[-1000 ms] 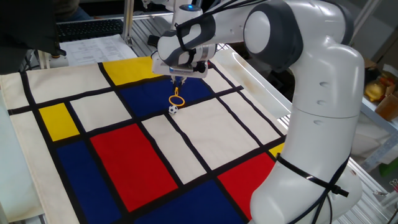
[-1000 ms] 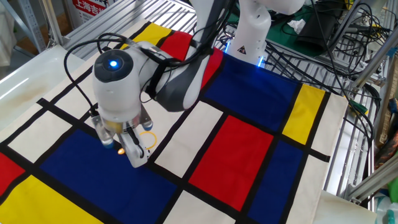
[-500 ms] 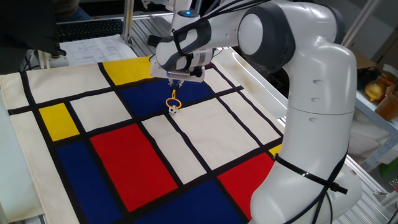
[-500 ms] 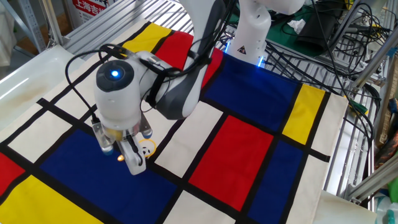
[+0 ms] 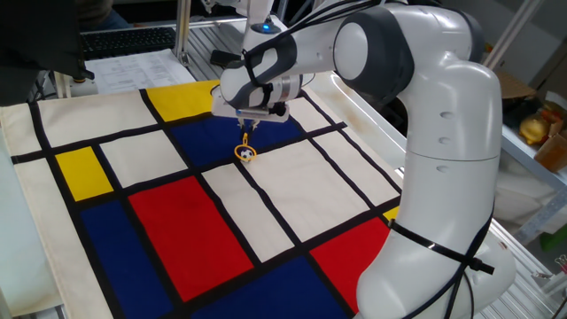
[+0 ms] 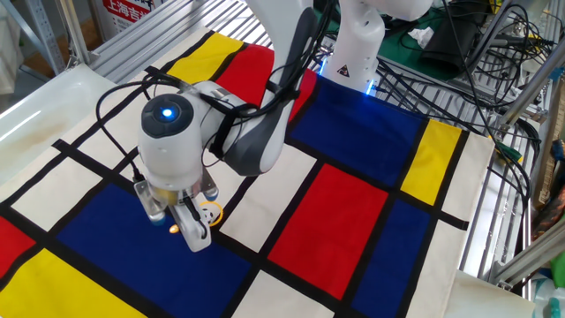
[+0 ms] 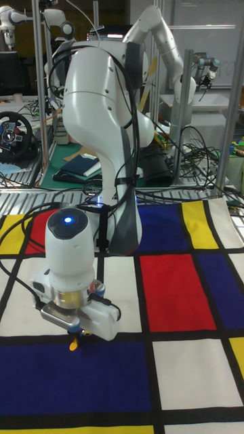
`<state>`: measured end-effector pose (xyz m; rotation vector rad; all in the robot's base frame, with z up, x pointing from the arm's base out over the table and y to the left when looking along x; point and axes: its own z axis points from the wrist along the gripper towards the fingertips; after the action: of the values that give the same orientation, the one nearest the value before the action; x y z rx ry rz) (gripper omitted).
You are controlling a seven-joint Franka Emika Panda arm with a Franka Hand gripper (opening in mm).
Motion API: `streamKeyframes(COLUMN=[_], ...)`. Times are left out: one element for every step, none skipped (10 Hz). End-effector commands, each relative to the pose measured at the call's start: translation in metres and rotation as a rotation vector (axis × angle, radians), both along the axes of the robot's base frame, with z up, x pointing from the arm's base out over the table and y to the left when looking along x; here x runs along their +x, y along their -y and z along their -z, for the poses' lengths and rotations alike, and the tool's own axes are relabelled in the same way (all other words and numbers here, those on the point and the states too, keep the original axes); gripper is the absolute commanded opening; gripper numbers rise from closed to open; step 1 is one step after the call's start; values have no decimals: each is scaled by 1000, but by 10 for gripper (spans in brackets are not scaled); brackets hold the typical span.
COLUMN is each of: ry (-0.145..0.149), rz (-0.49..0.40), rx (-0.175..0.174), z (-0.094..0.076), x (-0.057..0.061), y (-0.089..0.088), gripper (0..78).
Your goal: Attach the bubble ring to the ball
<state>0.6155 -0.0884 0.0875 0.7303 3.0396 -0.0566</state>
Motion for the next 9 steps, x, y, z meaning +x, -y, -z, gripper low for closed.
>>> streamKeyframes(ry=[3,5,6,6,7,9,10,10,10], rz=[-32,-47,-58,-43,-29,-10,-7,-6,-1], rx=[-3,-5,-5,-5,-5,-5,-4,-4,-4], z=[6,8,9,9,9,10,10,10,10], x=[-3,-3,-3,-3,-4,-5,-6,-6,-7], y=[2,5,7,7,7,6,6,6,6], gripper=[13,13,13,13,13,13,13,13,13])
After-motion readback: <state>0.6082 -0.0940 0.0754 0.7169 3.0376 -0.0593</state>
